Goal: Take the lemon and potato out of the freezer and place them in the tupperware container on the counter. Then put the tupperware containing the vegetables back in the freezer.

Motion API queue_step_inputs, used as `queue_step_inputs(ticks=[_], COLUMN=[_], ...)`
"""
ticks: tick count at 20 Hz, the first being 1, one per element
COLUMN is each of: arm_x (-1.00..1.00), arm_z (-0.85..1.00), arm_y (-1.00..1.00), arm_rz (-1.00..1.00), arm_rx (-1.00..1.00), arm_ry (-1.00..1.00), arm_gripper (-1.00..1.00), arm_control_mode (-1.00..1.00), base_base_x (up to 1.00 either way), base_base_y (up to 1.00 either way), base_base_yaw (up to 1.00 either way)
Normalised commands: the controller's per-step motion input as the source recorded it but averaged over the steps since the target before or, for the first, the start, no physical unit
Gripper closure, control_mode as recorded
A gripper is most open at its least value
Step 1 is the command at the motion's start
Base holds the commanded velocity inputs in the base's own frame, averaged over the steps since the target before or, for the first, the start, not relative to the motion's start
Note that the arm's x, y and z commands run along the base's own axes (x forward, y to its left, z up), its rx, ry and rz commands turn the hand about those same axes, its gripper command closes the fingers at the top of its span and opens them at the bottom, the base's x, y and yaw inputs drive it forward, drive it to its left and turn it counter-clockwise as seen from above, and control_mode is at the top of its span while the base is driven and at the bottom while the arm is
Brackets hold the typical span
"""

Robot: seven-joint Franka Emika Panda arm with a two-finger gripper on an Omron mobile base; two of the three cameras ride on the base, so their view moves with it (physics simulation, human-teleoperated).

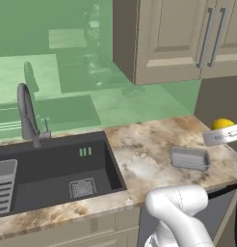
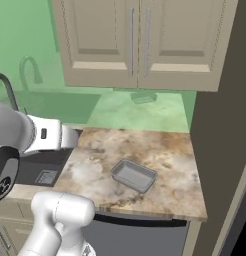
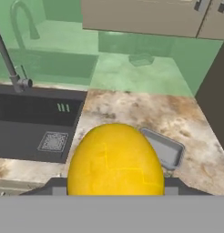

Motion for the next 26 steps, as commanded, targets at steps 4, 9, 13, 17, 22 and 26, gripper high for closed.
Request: queue_step_inputs(ticks=[4, 9, 13, 17, 22, 26], arm_x=[0.19, 0.56, 0.5, 0.46, 0.58, 0.59], arm_z=[-0.25, -0.3, -0.58, -0.6, -0.8, -0.8], arm_y=[0.0, 0.0, 0.0, -0.04, -0.42, -0.68], arm_rz=[-0.01, -0.02, 0.0, 0.0, 0.0, 0.0], arm_rx=[0.0, -0.04, -0.09, -0.07, -0.07, -0.02], arm_ry=[0.15, 0.39, 0.27, 0.09, 0.01, 0.0], arm_gripper=[1.0, 1.0, 1.0, 1.0, 1.0, 1.0], arm_control_mode=[-1.0, -1.0, -1.0, -1.0, -1.0, -1.0], base_base_x=[0.0, 0.0, 0.0, 0.0, 0.0, 0.0], base_base_y=[0.0, 0.0, 0.0, 0.0, 0.0, 0.0], base_base_yaw=[0.0, 0.0, 0.0, 0.0, 0.0, 0.0])
